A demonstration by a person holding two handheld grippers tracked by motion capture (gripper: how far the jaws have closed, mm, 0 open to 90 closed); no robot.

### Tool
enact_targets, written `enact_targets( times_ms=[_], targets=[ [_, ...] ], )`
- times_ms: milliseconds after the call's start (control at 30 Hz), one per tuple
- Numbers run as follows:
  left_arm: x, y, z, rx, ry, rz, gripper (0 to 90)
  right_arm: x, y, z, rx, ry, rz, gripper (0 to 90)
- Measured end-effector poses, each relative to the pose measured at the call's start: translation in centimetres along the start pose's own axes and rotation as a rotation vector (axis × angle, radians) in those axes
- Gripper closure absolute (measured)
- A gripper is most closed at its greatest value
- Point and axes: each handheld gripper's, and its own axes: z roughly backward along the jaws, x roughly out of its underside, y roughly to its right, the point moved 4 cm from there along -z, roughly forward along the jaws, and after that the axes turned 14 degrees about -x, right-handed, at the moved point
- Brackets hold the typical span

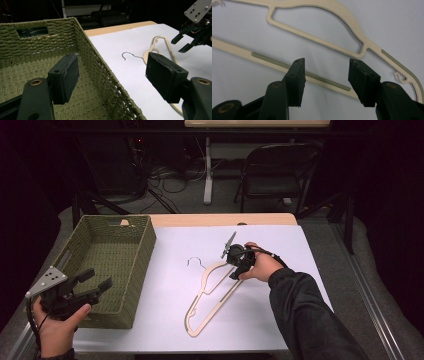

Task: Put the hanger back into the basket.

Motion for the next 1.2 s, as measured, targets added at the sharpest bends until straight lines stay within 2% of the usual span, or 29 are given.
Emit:
enact_targets(
  times_ms=[67, 167, 267, 367, 533, 800, 1167, 1200],
  targets=[
    [0.0, 0.0, 0.0, -0.001, 0.001, 0.002, 26.8, -0.2, 0.0, -0.3, -0.011, 0.001, -0.001, 46.7],
    [0.0, 0.0, 0.1, -0.003, 0.000, 0.003, 26.8, -0.6, 0.1, -0.6, 0.001, -0.046, 0.027, 46.7],
    [0.1, 0.0, 0.1, -0.006, -0.002, 0.004, 26.8, -1.6, 0.0, -0.9, -0.017, -0.036, 0.049, 46.7],
    [0.2, 0.0, 0.2, -0.009, -0.003, 0.003, 26.8, -2.3, -0.1, -1.3, -0.014, -0.066, 0.064, 46.2],
    [0.3, -0.2, 0.4, -0.014, -0.003, 0.007, 26.8, -3.4, -0.3, -2.3, -0.032, -0.077, 0.105, 45.5],
    [0.7, -0.6, 0.7, -0.029, -0.009, 0.016, 26.8, -3.4, -0.1, -4.5, -0.065, -0.135, 0.130, 45.3],
    [1.4, -1.1, 2.3, -0.070, -0.014, 0.033, 26.9, -3.4, 0.4, -5.2, -0.103, -0.123, 0.141, 46.5],
    [1.5, -1.1, 2.4, -0.071, -0.012, 0.037, 26.9, -3.3, 0.4, -5.2, -0.101, -0.119, 0.154, 45.1]
  ],
)
